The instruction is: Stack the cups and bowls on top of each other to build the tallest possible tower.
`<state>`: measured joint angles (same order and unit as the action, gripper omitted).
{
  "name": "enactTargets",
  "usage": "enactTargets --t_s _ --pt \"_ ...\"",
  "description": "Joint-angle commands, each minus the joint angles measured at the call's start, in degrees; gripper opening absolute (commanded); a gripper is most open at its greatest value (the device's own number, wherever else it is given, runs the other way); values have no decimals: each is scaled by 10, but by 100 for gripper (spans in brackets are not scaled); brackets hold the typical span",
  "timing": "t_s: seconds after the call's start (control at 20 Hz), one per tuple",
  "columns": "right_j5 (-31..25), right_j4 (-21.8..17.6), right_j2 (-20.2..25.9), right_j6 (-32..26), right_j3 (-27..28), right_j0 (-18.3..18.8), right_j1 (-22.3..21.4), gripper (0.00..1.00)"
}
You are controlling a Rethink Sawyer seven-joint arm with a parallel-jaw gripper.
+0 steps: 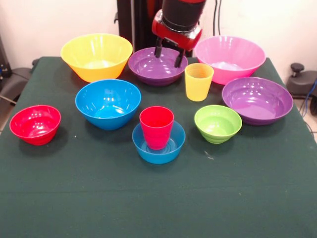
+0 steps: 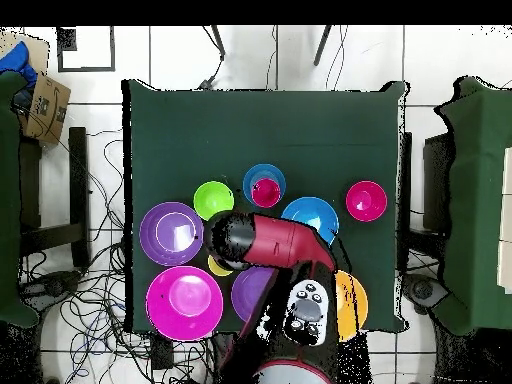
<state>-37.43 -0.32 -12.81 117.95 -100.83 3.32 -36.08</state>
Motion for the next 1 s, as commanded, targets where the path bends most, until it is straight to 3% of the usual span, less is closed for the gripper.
enactTargets --t_s 0.05,0.25,0.4,0.65,0.8,1.0 --pt "74 31 68 74 -16 20 30 100" --pt "71 44 66 87 31 18 60 100" --pt "104 65 70 107 46 14 79 100" --pt "104 96 39 152 65 -27 106 100" --pt "81 118 13 180 104 -56 136 100" --pt "53 149 32 178 114 -53 131 100"
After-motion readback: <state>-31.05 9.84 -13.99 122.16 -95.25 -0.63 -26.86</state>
